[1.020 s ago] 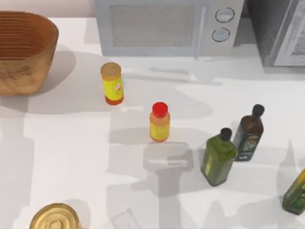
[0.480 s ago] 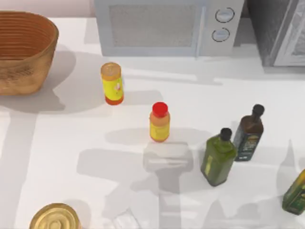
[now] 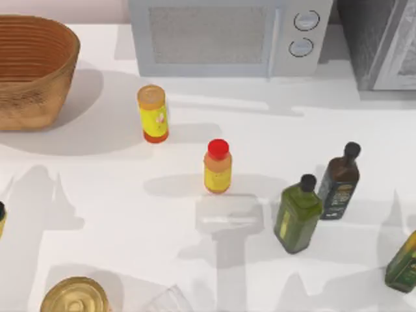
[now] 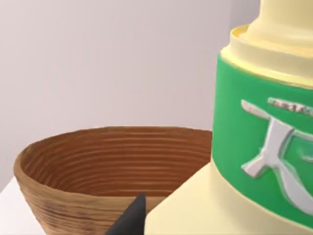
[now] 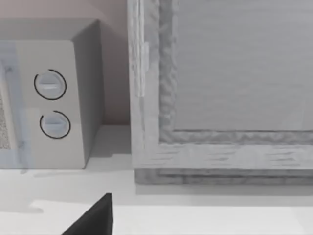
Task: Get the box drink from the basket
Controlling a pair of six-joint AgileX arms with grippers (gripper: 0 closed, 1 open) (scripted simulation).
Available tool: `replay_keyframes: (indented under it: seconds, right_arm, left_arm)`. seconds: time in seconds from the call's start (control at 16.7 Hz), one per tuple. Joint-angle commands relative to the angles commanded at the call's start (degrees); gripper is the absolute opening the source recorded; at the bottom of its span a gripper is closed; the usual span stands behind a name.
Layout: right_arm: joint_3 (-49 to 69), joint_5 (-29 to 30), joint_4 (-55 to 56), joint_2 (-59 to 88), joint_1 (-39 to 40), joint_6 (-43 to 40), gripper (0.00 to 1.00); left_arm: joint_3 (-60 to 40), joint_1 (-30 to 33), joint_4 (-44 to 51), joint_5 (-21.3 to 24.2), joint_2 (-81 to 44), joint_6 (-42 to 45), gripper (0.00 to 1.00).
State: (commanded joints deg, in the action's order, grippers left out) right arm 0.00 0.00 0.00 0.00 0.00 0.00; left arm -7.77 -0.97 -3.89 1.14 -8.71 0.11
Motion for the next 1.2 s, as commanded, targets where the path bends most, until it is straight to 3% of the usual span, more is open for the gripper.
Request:
replay_keyframes:
  seconds: [0.24,0.72,0.96,1.2]
  right_arm:
    - [0.00,0.00,0.00,0.00,0.00,0.00,1.00]
    - [0.00,0.00,0.00,0.00,0.00,0.00,1.00]
    - [0.00,0.00,0.00,0.00,0.00,0.00,1.00]
    - [0.00,0.00,0.00,0.00,0.00,0.00,1.00]
  left_arm:
    - [7.29,0.91,3.63,-1.07,8.20,-0.09,0.00]
    - [7.34,1.96,3.41,-2.84,6.70,-0.28,0.00]
    - [3.66,8.69,-0.33,-12.78,-3.16,-1.32,0.00]
    - [-3.80,19.85,-7.89,-29.10,-18.81,-2.35,0.00]
